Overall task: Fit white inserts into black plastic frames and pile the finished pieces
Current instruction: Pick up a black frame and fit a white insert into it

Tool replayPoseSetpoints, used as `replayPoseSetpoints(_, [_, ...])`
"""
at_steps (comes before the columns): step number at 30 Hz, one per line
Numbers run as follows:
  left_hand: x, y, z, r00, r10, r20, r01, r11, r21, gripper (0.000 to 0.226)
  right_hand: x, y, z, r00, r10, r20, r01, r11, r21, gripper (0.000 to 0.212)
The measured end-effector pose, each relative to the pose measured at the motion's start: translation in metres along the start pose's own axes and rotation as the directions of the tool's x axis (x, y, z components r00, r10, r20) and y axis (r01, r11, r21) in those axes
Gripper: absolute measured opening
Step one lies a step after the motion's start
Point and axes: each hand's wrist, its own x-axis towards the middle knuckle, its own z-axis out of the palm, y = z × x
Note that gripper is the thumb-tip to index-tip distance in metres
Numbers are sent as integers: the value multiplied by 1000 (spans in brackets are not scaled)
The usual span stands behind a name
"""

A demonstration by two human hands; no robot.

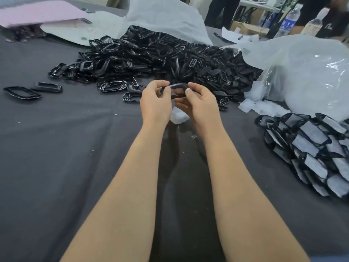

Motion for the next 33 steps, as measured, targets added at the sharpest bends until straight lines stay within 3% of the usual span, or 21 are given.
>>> replayPoseSetpoints(3, [-3, -1, 0, 997, 40, -61, -36, 998, 55, 20, -2, 2, 1, 974, -204, -99, 171, 947, -270, 9])
replayPoseSetpoints(5, [-3, 0, 3, 999, 37, 9, -37, 999, 19, 28, -6, 3, 2, 941, -338, -30, 282, 829, -483, 10])
replayPoseSetpoints(7, [-3, 1, 4, 997, 40, 61, -43, 998, 49, 31, -10, 2, 6, 941, -313, 132, 327, 734, -595, 15])
replayPoseSetpoints(9, [2, -1, 4, 1000, 21, 23, -21, 999, 38, 26, -11, -2, 6, 948, -224, 228, 318, 731, -604, 24])
replayPoseSetpoints(11, [6, -4, 2, 998, -55, -11, 54, 993, -102, 23, -12, -9, 5, 970, -189, 154, 241, 840, -485, 25])
replayPoseSetpoints(13, [7, -6, 0, 991, -130, -26, 122, 969, -214, 22, -10, -13, -3, 973, -219, -74, 162, 875, -457, 28])
replayPoseSetpoints(14, [7, -6, 0, 988, -151, -33, 139, 962, -237, 20, -7, -14, -9, 947, -260, -189, 115, 823, -556, 30])
replayPoseSetpoints(16, [6, -7, 0, 986, -160, -43, 143, 954, -265, 19, -1, -12, -26, 897, -288, -336, -91, 624, -776, 32])
replayPoseSetpoints(18, [6, -7, 0, 988, -148, -53, 129, 954, -270, 19, 3, -8, -39, 884, -174, -433, -334, 411, -848, 34])
replayPoseSetpoints(20, [7, -7, 0, 988, -145, -51, 126, 954, -271, 19, 5, -5, -44, 890, -110, -443, -398, 290, -870, 34])
replayPoseSetpoints(29, [4, -6, 1, 988, -148, -40, 130, 946, -296, 15, 9, -1, -47, 891, -147, -430, -383, 268, -884, 33])
replayPoseSetpoints(33, [5, -6, 2, 988, -149, -33, 132, 945, -298, 15, 8, -3, -44, 883, -166, -440, -351, 391, -851, 22])
